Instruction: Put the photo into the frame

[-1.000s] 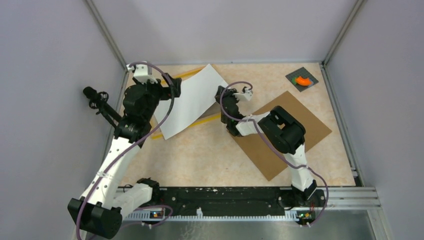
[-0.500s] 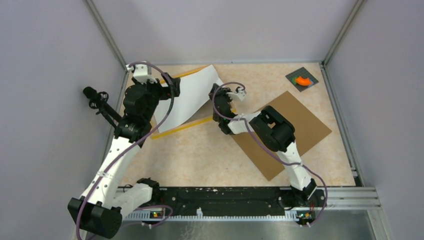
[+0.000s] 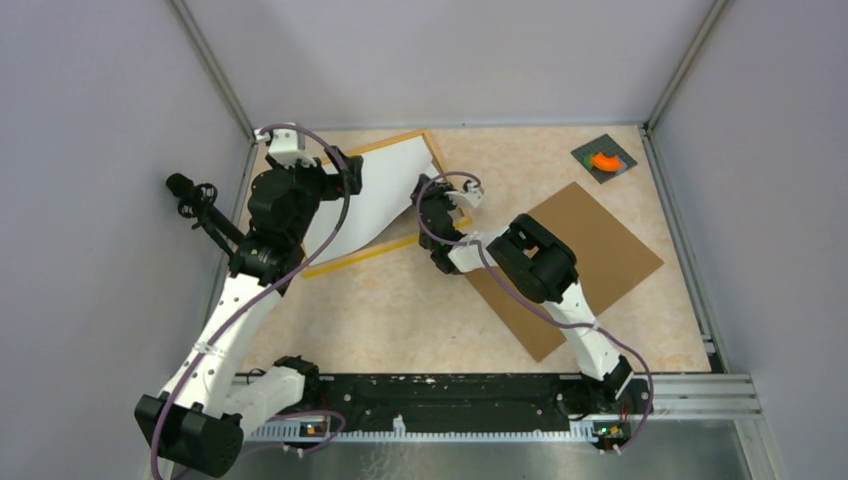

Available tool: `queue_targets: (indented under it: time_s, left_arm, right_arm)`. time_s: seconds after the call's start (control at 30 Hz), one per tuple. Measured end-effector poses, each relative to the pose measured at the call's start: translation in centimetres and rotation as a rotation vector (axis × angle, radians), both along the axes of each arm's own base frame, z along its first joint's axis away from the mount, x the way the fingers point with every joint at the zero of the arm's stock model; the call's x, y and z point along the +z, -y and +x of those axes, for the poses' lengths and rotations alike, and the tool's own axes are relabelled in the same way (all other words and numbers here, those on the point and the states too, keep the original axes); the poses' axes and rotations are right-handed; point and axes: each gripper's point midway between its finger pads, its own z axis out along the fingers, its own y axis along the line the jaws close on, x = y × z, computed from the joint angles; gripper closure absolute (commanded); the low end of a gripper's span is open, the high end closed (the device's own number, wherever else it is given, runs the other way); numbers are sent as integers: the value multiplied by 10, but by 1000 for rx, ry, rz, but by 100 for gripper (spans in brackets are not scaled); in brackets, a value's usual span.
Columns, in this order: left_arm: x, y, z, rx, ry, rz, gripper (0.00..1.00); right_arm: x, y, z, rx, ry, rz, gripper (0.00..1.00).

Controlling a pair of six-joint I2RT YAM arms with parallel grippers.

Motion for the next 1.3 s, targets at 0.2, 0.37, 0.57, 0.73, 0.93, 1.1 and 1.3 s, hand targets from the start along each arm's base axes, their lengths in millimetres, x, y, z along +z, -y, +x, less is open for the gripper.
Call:
queue_targets:
  time_s: [0.2,0.37,0.57,0.73,0.93,1.1,1.3]
  left_arm:
    - [0,0,0,0,1,3,5]
    - [0,0,0,0,1,3,5]
    - [0,0,0,0,1,3,5]
    - [0,0,0,0,2,5,5]
    - [1,-1,-1,0,6,6,5]
    - [3,-1,-2,-1,11,7,5]
    - [3,1,-5,-10,16,10,2]
  right_arm:
    - [4,-6,-2,28,21,20,100]
    - [0,-7,-6,55,24,23,100]
    - [-1,-10,-7,75,26,26,70]
    - [-23,-10,-10,82,-47,-54,19]
    - [-39,-8,-16,110,-239,-287,1]
    - [-30,5,-24,201,-403,-489,1]
    - [-22,86,-60,365,-609,-903,1]
